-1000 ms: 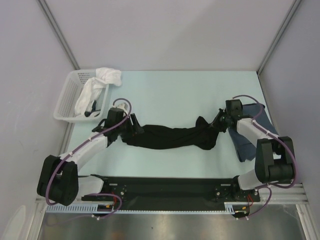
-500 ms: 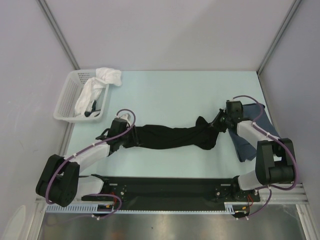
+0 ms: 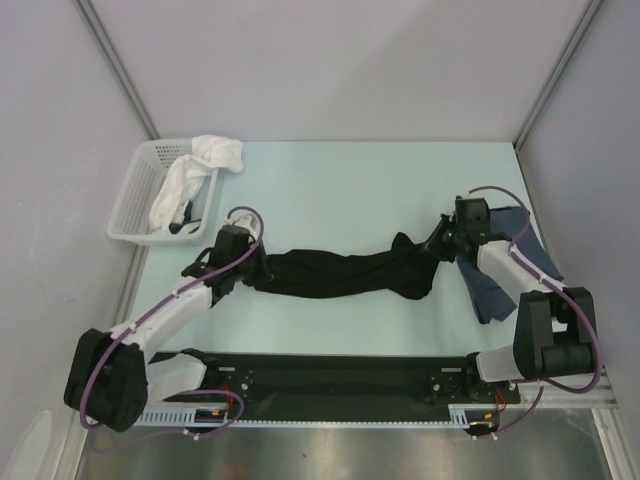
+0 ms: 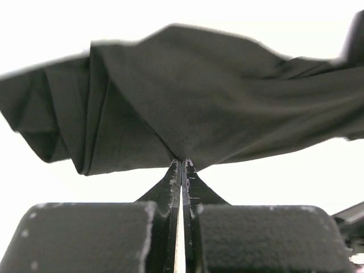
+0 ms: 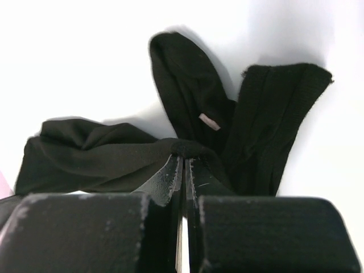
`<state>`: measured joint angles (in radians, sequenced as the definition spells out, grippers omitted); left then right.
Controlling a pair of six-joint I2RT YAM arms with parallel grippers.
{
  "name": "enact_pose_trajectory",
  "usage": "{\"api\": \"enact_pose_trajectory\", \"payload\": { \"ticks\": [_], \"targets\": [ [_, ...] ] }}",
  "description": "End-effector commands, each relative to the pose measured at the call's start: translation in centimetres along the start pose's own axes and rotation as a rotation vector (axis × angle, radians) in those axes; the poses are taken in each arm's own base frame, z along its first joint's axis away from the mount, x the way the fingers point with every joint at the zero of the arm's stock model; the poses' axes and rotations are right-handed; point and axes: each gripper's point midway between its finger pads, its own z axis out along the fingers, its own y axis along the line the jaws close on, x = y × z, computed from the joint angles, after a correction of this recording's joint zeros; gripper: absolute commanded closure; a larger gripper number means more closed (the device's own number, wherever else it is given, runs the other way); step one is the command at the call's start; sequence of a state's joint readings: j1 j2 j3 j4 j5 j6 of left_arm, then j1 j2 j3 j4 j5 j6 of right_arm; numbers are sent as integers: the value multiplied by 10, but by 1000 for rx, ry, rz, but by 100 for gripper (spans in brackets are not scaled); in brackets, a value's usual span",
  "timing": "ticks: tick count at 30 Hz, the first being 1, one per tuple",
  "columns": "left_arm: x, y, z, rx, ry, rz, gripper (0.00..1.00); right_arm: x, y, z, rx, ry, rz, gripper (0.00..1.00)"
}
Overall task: Fold and stack the tank tops
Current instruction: Flatten the tank top out
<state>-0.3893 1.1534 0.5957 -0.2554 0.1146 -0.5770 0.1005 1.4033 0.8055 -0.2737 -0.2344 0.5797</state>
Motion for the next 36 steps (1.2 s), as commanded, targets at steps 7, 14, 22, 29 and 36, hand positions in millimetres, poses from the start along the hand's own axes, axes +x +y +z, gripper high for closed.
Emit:
{"api": "enact_pose_trajectory", "payload": {
  "ticks": [7,14,22,29,36],
  "targets": [
    [-76,-34,-77,128,-204,-28,100,-41,40,-49,-80,-118,-90,100],
    [-125,-45,-137,123,-353,-21,100,-62,78,-89,-183,-183,-123,100],
    [-155,-57,-195,129,-485,-9,100,-71,124,-150,-343,-265,-208,100],
    [-172,-79,-263,177,-641,20,100,-70,163,-222,-503,-406,-333,100],
    [-164,-83,-347,173,-850,65,100,-49,181,-309,-638,-571,-429,100]
  ]
}}
